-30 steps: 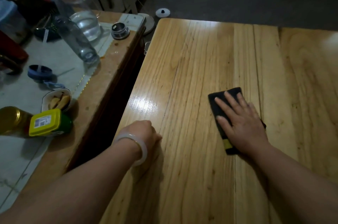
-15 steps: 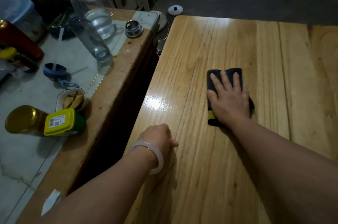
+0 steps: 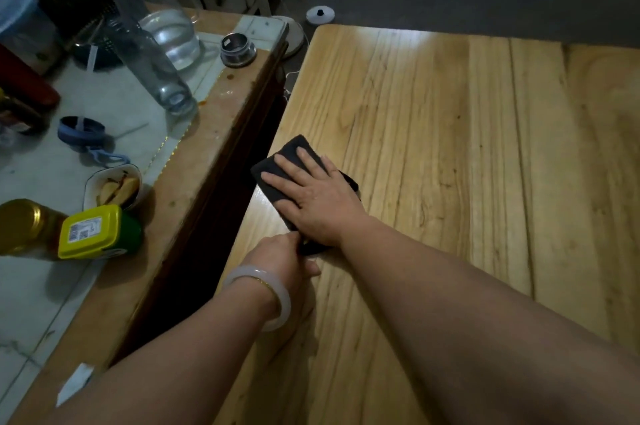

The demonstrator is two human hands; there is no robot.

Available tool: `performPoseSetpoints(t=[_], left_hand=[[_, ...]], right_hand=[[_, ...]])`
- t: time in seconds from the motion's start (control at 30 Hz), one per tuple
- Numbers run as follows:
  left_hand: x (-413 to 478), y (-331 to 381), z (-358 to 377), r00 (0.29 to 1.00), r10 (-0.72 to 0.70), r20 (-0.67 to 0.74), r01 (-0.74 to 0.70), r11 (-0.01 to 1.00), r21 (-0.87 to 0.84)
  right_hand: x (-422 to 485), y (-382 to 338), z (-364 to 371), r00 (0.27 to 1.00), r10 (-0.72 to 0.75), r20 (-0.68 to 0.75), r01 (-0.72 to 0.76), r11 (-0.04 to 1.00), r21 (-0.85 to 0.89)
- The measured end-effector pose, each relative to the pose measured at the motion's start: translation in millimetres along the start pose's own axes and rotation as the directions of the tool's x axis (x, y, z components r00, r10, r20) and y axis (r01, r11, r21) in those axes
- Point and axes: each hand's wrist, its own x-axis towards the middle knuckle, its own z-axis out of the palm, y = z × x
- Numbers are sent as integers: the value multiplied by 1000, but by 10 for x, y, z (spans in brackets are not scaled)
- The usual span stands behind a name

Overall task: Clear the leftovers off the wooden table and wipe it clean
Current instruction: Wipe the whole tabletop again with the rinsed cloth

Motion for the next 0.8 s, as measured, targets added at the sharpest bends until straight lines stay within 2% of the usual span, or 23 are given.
performPoseSetpoints(t=[0.27,0.53,0.7,0.8], left_hand=[[-19,-36,20,998,-52,-43,53,998,30],[-6,-24,12,997,-32,-74,32,999,2],[-47,16,11,994,2,-108,4,998,57],[-55,24,15,992,-7,-127,14,999,49]], right_hand=[[-561,571,-108,984,174,-47,-177,983,-52],[-1418,1371,-209,888,440,-131,-445,896,-7],[-1911,1251,-50,830,532,-170,-534,845,34],[-2185,1013,72,833,529,-160,-529,847,46]])
